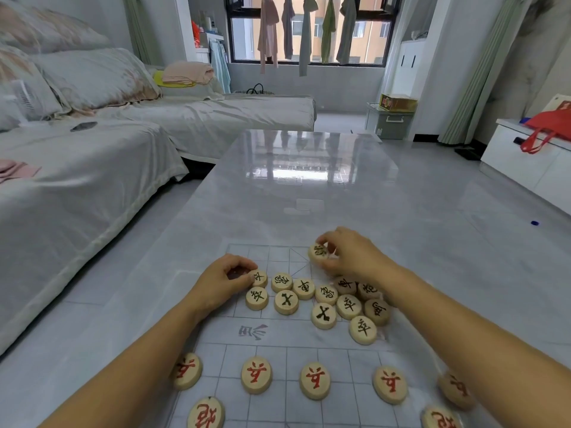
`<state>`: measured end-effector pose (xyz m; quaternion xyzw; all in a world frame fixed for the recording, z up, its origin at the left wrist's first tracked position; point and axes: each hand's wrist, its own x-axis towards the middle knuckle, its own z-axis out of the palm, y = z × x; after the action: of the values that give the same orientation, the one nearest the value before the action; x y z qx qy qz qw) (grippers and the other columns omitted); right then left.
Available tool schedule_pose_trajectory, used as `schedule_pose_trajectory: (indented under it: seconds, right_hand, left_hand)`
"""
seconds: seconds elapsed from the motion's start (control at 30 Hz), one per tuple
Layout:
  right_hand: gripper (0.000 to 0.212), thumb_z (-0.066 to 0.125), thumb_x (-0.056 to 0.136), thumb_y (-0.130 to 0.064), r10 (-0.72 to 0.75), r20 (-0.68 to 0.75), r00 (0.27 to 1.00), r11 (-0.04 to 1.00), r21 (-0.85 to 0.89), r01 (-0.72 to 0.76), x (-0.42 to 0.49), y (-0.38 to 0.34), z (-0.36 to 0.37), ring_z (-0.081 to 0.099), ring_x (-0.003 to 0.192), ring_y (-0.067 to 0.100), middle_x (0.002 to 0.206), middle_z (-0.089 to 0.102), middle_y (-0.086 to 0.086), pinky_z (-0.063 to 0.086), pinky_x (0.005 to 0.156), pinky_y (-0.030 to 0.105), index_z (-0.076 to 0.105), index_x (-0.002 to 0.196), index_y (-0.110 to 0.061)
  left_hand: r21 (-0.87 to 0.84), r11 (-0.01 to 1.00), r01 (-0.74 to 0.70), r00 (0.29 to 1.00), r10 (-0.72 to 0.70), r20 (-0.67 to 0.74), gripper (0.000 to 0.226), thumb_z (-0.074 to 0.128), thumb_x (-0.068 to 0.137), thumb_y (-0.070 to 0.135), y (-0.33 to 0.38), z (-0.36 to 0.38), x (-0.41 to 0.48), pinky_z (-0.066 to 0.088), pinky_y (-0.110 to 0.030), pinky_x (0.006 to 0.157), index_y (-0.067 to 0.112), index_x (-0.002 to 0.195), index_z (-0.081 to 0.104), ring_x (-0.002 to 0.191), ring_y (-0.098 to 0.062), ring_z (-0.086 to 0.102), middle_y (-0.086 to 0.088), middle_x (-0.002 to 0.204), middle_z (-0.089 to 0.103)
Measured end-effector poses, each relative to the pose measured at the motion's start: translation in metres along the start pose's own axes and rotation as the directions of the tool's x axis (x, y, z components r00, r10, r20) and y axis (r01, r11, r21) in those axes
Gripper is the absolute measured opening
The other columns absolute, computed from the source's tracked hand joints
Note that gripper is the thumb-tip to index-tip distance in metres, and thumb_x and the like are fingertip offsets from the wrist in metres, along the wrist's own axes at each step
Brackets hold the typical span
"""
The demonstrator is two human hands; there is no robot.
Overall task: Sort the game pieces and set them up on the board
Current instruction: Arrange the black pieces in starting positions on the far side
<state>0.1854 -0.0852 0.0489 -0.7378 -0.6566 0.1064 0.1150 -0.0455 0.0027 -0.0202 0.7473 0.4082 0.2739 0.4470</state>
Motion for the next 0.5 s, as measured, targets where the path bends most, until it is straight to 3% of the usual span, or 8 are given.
schedule_pose_trajectory:
  seconds: [0.13,0.27,0.37,0.5]
  right_hand:
    - [0.045,0.057,0.086,-0.026,0.031,0.074,0.997,0.999,0.022,-0.033,0.046,0.018,0.009,0.05,0.112,0.025,0.124,0.049,0.007,0.041,0.099,0.04,0.048,0.13,-0.026]
    - [0.053,0.056,0.086,-0.018,0.077,0.159,0.984,0.995,-0.067,-0.067,0.065,0.015,0.022,0.045,0.12,0.028,0.131,0.044,0.007,0.035,0.101,0.04,0.041,0.135,-0.03]
    - [0.058,0.057,0.086,-0.034,0.138,0.102,0.985,0.99,-0.042,-0.134,0.065,0.014,0.026,0.043,0.123,0.028,0.135,0.042,0.009,0.032,0.103,0.042,0.035,0.138,-0.022]
    - [0.057,0.061,0.081,-0.047,0.211,0.031,0.977,0.976,-0.061,-0.209,0.063,0.015,0.033,0.046,0.117,0.027,0.129,0.046,0.009,0.036,0.099,0.041,0.047,0.125,-0.015]
  left_hand:
    - [0.016,1.0,-0.007,1.0,0.007,-0.01,0.018,0.066,0.083,0.013,-0.001,-0.001,0.0,0.048,-0.027,0.089,0.028,0.091,0.064,0.099,-0.018,0.06,-0.006,0.104,0.063]
    - [0.011,1.0,-0.019,1.0,0.02,-0.022,0.016,0.066,0.083,0.013,-0.001,-0.001,0.001,0.048,-0.024,0.087,0.026,0.092,0.065,0.098,-0.016,0.06,-0.005,0.104,0.064]
    - [0.019,1.0,-0.02,1.0,0.021,-0.023,0.017,0.066,0.083,0.012,-0.002,-0.001,0.001,0.048,-0.026,0.089,0.027,0.091,0.065,0.099,-0.015,0.06,-0.004,0.104,0.063]
    - [0.035,0.999,-0.023,0.999,0.024,-0.025,0.017,0.066,0.083,0.014,-0.002,-0.001,0.001,0.048,-0.026,0.089,0.029,0.091,0.064,0.098,-0.014,0.06,-0.002,0.103,0.063]
